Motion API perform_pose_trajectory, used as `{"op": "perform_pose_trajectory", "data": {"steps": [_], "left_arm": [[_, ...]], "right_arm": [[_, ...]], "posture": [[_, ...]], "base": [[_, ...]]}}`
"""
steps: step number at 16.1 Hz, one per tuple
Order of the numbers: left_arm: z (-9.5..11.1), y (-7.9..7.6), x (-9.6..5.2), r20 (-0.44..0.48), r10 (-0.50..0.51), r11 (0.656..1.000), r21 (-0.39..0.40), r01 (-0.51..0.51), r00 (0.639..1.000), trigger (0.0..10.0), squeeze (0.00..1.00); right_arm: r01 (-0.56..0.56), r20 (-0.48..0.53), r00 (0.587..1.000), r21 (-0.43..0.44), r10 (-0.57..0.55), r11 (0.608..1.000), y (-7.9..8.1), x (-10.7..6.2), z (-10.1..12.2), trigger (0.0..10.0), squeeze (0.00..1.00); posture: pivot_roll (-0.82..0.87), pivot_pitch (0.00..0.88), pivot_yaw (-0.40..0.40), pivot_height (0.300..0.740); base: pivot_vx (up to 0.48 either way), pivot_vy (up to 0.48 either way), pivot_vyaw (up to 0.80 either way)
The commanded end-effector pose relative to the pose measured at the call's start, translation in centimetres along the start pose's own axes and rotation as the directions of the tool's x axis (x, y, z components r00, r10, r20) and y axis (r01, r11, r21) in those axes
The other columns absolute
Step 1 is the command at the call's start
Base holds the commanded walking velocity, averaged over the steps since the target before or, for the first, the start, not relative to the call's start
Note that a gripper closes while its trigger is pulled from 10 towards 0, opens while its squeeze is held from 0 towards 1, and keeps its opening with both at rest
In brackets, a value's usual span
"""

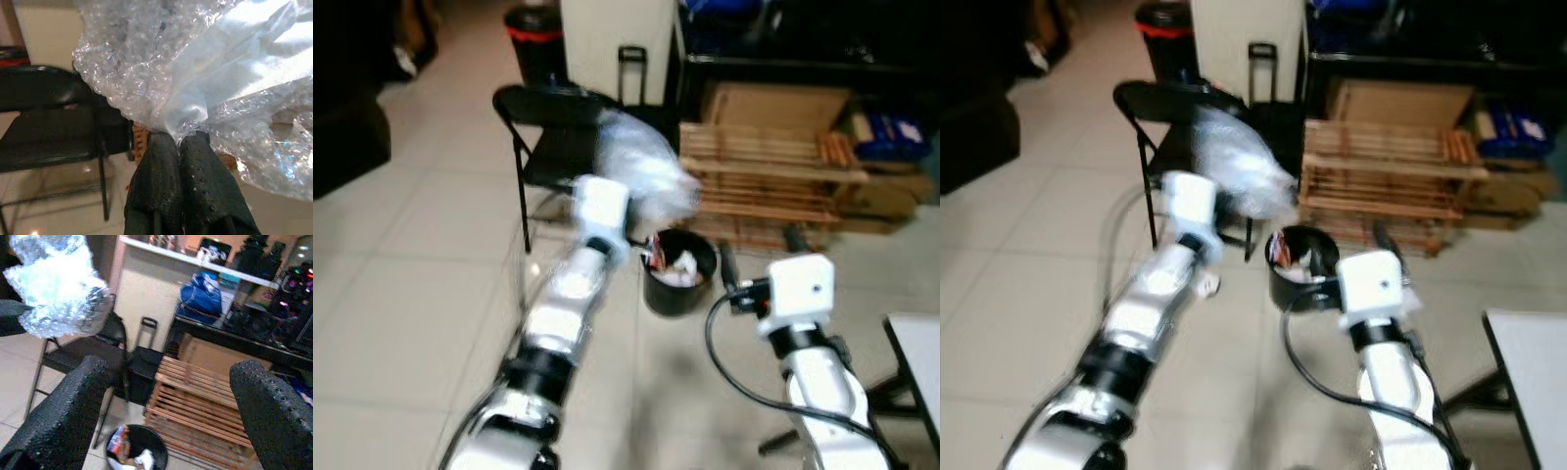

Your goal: Picking trash to rubbish bin

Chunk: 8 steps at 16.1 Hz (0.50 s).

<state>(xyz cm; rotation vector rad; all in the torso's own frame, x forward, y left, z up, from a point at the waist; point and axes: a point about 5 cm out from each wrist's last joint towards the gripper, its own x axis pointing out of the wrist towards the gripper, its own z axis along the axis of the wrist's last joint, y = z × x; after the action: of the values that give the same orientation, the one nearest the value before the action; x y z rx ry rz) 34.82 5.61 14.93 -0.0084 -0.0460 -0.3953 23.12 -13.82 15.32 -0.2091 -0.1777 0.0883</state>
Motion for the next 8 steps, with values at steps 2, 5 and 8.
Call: {"op": "perform_pose_trajectory", "data": {"steps": [2,5,8], "left_arm": [[0.02,1.56,-0.28,-0.002,0.046,0.999,0.013,-0.045,0.999,0.0,0.0],[0.01,1.56,-0.28,-0.002,0.045,0.999,0.014,-0.044,0.999,0.0,0.0],[-0.03,1.52,-0.28,-0.005,0.042,0.999,0.015,-0.042,0.999,0.0,0.0]], "right_arm": [[-0.02,0.017,1.0,0.014,0.019,1.0,0.5,0.11,0.48,10.0,0.0],[-0.024,0.022,0.999,0.015,0.024,1.0,0.62,0.05,0.51,10.0,0.0],[-0.025,0.022,0.999,0.012,0.025,1.0,0.6,0.03,0.52,10.0,0.0]], "posture": [[0.04,0.081,0.007,0.74],[0.04,0.083,0.008,0.74],[0.04,0.083,0.008,0.74]], "base": [[0.465,0.0,-0.4],[0.465,0.0,0.0],[0.465,0.0,0.0]]}}
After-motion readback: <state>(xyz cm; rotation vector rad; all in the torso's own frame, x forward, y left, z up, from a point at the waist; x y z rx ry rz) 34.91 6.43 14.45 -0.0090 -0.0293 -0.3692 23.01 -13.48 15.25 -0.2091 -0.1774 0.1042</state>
